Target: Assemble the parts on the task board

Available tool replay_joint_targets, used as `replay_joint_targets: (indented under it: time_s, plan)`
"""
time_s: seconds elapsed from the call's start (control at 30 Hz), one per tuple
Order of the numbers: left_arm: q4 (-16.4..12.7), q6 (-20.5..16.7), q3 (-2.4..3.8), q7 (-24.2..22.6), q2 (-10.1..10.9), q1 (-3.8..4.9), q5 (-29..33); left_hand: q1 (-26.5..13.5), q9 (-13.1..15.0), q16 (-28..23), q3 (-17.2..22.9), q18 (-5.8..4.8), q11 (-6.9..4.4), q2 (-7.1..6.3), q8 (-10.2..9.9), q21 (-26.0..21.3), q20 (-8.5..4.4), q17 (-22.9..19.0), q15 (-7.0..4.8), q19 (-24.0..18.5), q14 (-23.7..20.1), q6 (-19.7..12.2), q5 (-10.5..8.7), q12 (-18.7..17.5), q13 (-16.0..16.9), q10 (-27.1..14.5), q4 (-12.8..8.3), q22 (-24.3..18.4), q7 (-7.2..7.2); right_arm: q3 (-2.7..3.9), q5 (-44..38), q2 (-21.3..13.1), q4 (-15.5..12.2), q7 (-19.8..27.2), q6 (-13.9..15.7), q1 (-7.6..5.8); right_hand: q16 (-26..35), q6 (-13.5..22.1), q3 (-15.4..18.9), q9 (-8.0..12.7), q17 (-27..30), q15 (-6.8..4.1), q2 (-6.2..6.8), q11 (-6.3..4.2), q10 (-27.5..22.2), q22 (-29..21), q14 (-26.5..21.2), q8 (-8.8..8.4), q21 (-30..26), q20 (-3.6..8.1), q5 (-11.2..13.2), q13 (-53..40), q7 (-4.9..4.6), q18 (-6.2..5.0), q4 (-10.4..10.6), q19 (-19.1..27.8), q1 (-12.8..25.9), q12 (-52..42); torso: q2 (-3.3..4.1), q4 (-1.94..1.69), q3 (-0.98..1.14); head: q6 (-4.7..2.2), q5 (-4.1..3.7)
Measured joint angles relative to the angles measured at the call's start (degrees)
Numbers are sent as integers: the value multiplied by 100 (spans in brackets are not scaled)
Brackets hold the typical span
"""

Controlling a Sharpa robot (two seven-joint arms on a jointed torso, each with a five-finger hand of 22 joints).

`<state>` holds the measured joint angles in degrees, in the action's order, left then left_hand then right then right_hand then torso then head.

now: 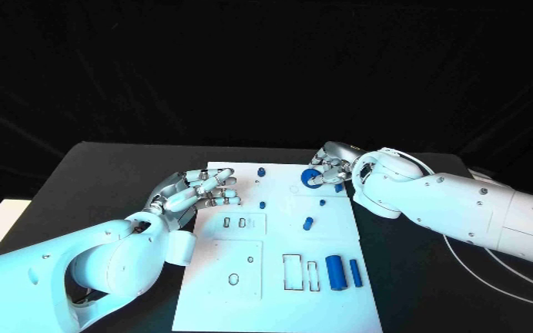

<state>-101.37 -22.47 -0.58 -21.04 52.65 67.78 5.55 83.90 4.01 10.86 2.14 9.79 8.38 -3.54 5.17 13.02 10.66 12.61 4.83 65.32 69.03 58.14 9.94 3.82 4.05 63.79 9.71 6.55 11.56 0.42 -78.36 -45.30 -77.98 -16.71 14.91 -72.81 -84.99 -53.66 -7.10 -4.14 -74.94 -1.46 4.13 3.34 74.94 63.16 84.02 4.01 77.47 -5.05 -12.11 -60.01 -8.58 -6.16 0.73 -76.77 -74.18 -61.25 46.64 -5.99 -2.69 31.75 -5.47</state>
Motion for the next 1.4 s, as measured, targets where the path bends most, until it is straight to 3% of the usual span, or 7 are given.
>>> replay_joint_targets:
  time_s: [0.23, 0.33, 0.73, 1.07, 1.17, 1.4]
  plan:
    - [2, 9, 0, 5, 0, 0, 0, 0, 0, 0, 0, 0, 0, 0, 0, 0, 0, 0, 0, 0, 0, 0, 0, 0, 0, 0, 0, 0, 0, 15, -77, 35, 32, -57, -76, 0, -95, -213, 7, -21, 1, 0, -68, -19, 265, 144, 0, 103, 84, 24, 0, -697, 29, -1, 7, -63, -103, -659, 1, 1, -2, 21, 4]
    - [3, 15, 0, 10, 4, 0, 0, 0, 0, 0, 0, 0, 0, 0, 0, 0, 0, -1, 0, 0, 0, 0, 0, 0, 0, 0, 0, 0, 0, 17, -180, 35, 2, -84, -72, 7, -127, -284, -18, -24, 1, 0, -100, -21, 324, 259, 0, 129, 146, 33, 46, -898, 40, 90, -7, -132, -135, -842, 1, 4, -2, 32, 4]
    - [6, 49, 0, 50, 7, 0, 0, -23, 0, 0, -16, 0, 0, 23, 0, 0, 20, 8, 0, 20, 0, 0, 0, 0, 0, 0, -16, 0, 0, 8, -628, 1, -102, -149, 48, 55, -150, -305, -36, -32, 1, 0, -102, -41, 346, 395, 0, 133, 185, 33, 102, -1012, 57, 89, -1, -172, -132, -930, 1, -2, -2, 42, -15]
    - [11, 70, 0, 71, 6, 0, 0, -23, 0, 0, 2, 0, 0, 22, -22, 0, 20, 17, 0, 20, 0, 0, 0, 0, 0, 0, -34, 0, 0, 2, -694, -16, -155, -143, 205, 72, -205, -304, 15, -7, 2, 0, 21, -34, 338, 423, 0, 134, 217, 12, 158, -966, 56, 89, 50, -193, -70, -870, 0, -5, -4, 34, -32]
    - [13, 71, 0, 72, 6, 0, 0, -23, 0, 0, 2, 0, 0, 23, -22, 0, 20, 17, 0, 20, 0, 0, 0, 0, 0, 0, -34, 0, 0, 2, -698, -31, -163, -157, 237, 74, -205, -253, 77, 6, 2, 1, 112, -11, 268, 423, 0, 127, 217, 12, 159, -911, 14, 89, 113, -193, 20, -796, 0, -5, -5, 34, -33]
    - [16, 72, 0, 75, 8, 0, 0, -22, 0, 0, 2, 0, 21, 22, -22, 0, 20, 17, 0, 20, 0, 0, 0, 0, 0, -21, -34, 0, 0, 2, -699, -52, -168, -209, 269, 77, -205, -233, 104, 5, 3, 1, 140, -12, 268, 422, 0, 107, 217, 12, 159, -907, 32, 89, 207, -193, 49, -796, 0, -6, -5, 46, -41]
